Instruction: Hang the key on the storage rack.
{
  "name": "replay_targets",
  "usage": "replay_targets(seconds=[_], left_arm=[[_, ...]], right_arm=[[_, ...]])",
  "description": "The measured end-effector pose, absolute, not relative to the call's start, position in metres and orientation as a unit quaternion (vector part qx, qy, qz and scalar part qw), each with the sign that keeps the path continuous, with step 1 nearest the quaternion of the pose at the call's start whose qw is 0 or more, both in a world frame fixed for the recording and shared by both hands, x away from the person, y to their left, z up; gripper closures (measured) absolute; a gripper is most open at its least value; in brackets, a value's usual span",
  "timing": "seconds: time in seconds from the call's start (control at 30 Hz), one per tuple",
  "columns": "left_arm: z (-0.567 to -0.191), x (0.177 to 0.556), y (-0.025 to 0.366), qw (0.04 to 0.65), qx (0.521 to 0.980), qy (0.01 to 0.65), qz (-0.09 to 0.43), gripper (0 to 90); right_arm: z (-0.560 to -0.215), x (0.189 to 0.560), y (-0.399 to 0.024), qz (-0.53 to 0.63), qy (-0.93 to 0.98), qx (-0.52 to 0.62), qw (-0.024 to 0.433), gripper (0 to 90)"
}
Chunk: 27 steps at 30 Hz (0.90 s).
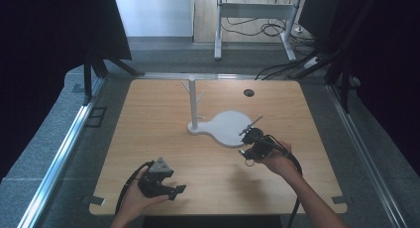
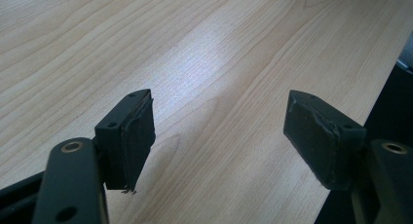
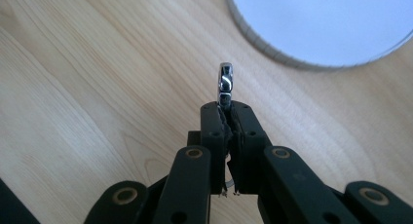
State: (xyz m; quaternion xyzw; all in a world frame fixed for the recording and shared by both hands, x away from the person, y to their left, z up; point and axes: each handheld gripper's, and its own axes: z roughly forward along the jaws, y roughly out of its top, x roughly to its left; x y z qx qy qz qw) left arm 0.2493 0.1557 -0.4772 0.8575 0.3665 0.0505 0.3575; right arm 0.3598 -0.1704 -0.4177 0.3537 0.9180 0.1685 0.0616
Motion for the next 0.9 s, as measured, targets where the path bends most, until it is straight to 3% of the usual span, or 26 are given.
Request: replay_targets(seconds=[0.9], left_arm=[[-0.479, 0.249, 0.154, 0.353, 0.860, 0.365, 0.048, 27.5]], right_arm=[[-0.378, 0.387, -0.151, 0.196, 0.915, 0.346, 0.076, 84.7]])
